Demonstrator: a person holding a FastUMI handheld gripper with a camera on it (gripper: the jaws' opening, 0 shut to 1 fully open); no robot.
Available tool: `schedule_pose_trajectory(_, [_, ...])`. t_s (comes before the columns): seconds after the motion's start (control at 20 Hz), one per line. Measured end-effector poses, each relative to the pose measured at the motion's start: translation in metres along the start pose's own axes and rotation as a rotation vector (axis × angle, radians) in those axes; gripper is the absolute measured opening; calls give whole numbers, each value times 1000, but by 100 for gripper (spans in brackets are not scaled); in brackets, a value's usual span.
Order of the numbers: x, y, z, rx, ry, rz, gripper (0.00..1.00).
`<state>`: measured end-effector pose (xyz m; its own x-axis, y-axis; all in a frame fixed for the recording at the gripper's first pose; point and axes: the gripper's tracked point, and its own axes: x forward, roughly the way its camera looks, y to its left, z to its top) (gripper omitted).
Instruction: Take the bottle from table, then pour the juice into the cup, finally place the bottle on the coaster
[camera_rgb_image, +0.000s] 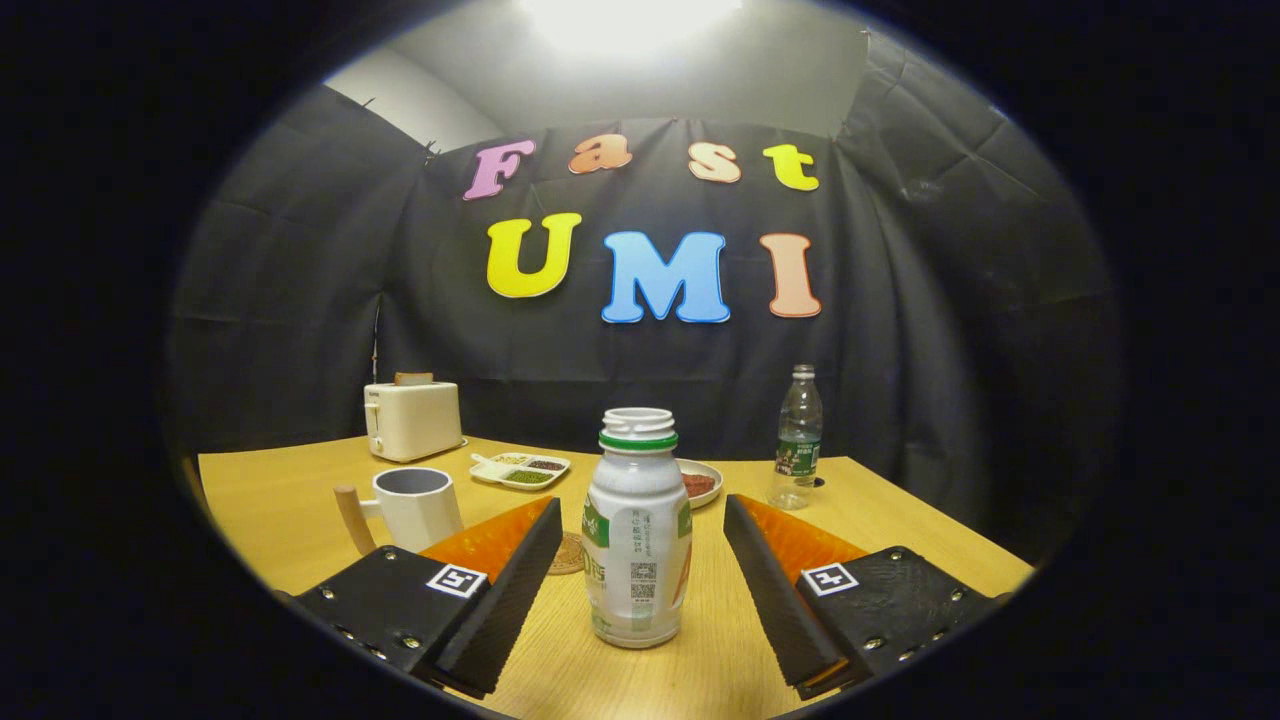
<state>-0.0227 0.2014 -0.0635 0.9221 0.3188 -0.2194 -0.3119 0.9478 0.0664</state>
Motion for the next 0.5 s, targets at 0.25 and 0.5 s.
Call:
schedule_pose_trajectory(0.25, [25,3,-19,33,56,-9,99])
schedule_pose_trajectory(0.5, [44,3,-31,19,87,-43,82])
